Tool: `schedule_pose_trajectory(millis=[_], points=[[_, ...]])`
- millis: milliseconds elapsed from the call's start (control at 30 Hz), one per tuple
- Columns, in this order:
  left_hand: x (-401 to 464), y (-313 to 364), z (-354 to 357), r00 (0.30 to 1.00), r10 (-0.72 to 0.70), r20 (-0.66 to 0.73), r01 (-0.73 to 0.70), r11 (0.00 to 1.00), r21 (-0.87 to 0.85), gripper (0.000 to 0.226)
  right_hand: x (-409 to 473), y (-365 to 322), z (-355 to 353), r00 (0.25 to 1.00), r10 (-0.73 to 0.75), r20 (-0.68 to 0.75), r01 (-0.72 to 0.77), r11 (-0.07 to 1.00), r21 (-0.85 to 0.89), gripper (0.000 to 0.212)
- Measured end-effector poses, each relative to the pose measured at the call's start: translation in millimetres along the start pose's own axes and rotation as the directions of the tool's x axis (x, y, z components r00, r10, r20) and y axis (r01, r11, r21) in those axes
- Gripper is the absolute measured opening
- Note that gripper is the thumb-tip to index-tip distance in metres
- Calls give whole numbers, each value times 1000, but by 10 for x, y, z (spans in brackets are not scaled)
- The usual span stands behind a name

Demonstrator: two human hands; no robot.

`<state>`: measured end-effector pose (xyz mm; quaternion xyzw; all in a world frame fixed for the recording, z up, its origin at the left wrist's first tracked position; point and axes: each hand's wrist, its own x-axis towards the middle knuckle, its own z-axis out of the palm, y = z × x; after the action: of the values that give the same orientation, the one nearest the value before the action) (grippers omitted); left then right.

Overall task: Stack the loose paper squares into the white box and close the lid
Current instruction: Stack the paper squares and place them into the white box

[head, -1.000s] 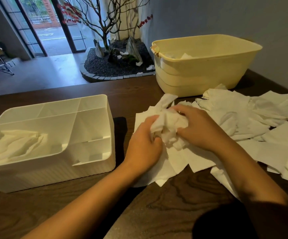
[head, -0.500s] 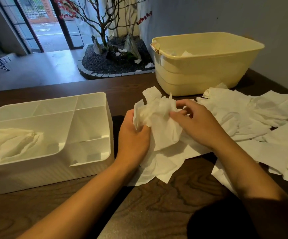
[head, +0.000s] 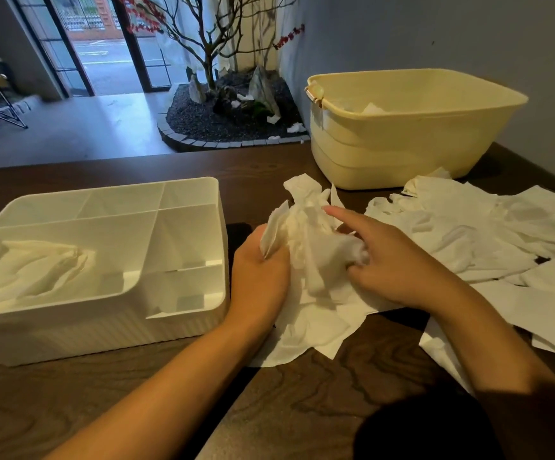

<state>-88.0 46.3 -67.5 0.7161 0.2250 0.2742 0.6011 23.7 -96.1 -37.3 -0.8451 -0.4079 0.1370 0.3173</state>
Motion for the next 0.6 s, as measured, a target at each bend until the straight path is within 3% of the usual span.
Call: schedule_pose_trajectory(millis=[133,233,300,433,500,600], points=[[-6,-12,5,998,-5,-66,3,999,-35,29,23,74,4,971,44,-233,-33,998,48,67],[-3,28,1,995,-35,-99,22,991,-130,29,43,91,-44,903,23,-428,59,982,177,40],[-16,46,7,994,-39,-104,24,990,-139,30,47,89,-65,924,5,-383,78,977,199,45],[-25,54,13,993,-28,-113,20,997,-78,25,-3,96,-62,999,0,-47,0,1000,1,75],[4,3,12,996,-4,-95,4,1000,2,23,-22,49,-54,1000,20,18,-19,998,-56,71],[19,-33,12,997,20,-76,-15,998,59,22,-8,8,-33,998,63,-8,-64,983,-173,62]])
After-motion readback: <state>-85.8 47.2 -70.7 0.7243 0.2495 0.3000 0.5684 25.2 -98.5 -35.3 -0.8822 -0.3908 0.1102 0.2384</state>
